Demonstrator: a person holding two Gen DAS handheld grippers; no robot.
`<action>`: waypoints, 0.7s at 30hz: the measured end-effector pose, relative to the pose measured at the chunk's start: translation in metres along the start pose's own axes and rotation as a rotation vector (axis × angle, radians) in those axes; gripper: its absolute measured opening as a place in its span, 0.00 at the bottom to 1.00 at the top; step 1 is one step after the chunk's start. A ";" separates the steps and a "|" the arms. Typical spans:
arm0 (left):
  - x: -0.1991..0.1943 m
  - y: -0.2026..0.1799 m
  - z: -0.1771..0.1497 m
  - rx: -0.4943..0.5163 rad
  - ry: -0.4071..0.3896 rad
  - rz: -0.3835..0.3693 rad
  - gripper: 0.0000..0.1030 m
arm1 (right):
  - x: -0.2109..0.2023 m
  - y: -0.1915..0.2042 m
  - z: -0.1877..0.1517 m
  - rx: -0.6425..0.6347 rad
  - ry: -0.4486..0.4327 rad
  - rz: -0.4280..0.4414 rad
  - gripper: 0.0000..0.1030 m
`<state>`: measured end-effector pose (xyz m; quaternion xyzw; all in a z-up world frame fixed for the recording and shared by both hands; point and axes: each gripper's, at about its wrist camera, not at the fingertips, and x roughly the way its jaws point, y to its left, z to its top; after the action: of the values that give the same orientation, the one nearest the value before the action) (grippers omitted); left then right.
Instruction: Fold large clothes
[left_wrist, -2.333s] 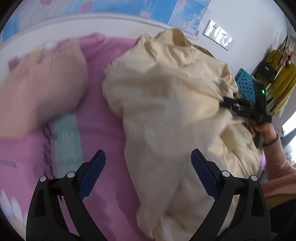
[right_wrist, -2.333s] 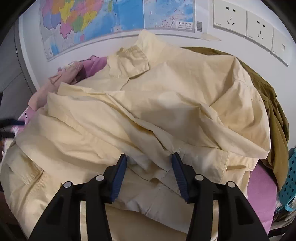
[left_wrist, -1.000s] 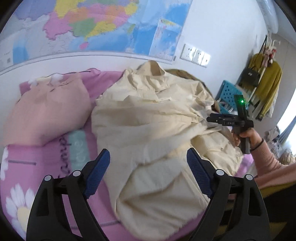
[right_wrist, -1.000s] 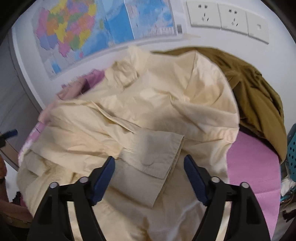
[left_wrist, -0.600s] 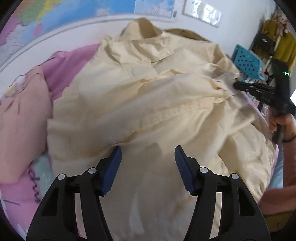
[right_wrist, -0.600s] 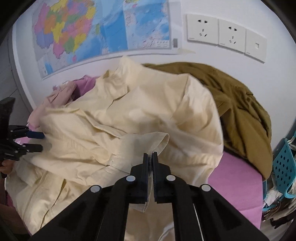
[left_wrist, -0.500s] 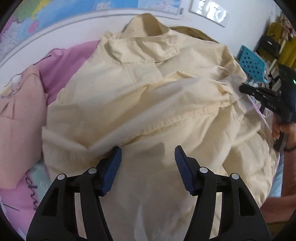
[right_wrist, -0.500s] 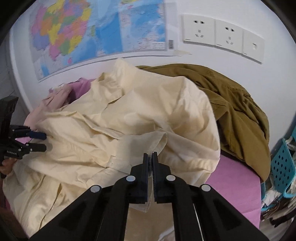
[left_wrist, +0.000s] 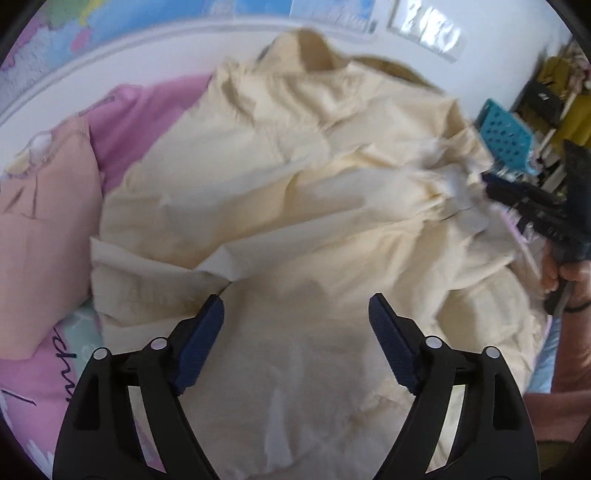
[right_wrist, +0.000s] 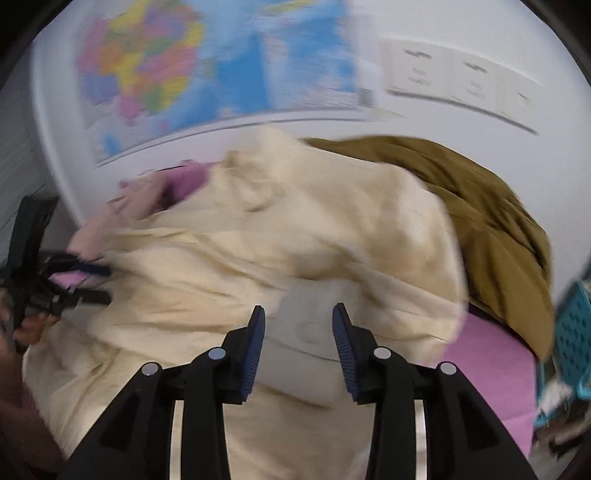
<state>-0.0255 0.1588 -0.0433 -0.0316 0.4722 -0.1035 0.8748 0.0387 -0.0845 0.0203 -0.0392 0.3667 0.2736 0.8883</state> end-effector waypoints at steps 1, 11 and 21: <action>-0.004 0.000 0.001 0.009 -0.017 0.004 0.78 | 0.005 0.007 0.001 -0.029 0.008 0.005 0.36; 0.048 0.024 0.007 -0.031 0.132 0.049 0.74 | 0.063 -0.004 -0.003 0.031 0.143 -0.002 0.33; -0.044 0.030 -0.022 -0.077 -0.071 0.063 0.84 | -0.035 -0.031 -0.027 0.140 0.021 0.057 0.71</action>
<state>-0.0629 0.1981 -0.0242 -0.0540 0.4453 -0.0564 0.8920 0.0172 -0.1343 0.0197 0.0304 0.3952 0.2719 0.8769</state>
